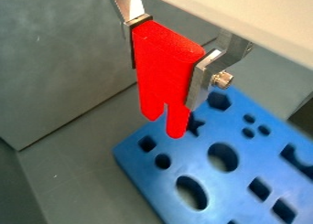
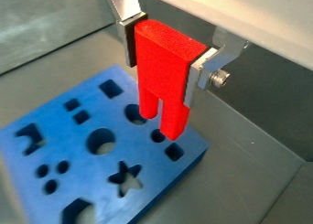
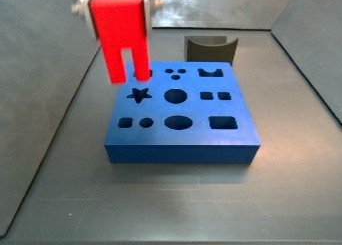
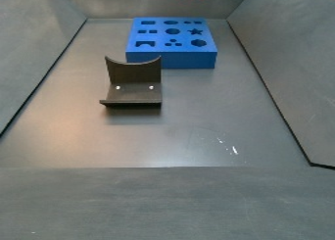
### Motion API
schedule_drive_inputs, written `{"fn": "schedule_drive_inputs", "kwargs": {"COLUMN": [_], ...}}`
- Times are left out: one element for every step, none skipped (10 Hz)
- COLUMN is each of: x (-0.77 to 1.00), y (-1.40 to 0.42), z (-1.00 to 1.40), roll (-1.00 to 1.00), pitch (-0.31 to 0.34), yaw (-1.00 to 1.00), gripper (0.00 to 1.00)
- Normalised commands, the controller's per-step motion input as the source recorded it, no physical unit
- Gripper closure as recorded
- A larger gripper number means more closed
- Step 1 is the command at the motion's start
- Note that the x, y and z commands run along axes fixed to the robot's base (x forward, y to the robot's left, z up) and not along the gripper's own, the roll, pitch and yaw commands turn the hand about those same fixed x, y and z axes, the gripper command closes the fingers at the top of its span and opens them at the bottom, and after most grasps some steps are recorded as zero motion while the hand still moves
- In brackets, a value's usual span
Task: Insert the square-circle object.
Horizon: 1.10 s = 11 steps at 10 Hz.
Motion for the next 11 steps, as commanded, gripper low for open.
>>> {"fn": "schedule_drive_inputs", "kwargs": {"x": [0.00,0.02,0.06,0.07,0.14,0.14,0.03,0.00,-0.03,-0.11,0.00], "y": [-0.17,0.00,0.00,0.00,0.00,0.00,0.03,0.04,0.00,0.00,0.00], "z": [-1.00,-1.00,-1.00,-0.89,-0.87,-0.87,-0.59,-0.52,-0.44,-0.36,-0.41], "roll": [0.00,-0.01,-0.05,-0.12,-0.13,-0.12,-0.03,0.00,0.00,0.00,-0.02], "pitch": [-0.091,-0.039,-0.023,-0.066,-0.060,-0.031,0.000,0.000,0.000,0.000,0.000], "yaw": [-0.16,-0.25,-0.19,-0.08,0.00,0.00,0.00,0.00,0.00,0.00,0.00], "gripper": [1.00,1.00,1.00,1.00,1.00,1.00,1.00,1.00,1.00,1.00,1.00]}}
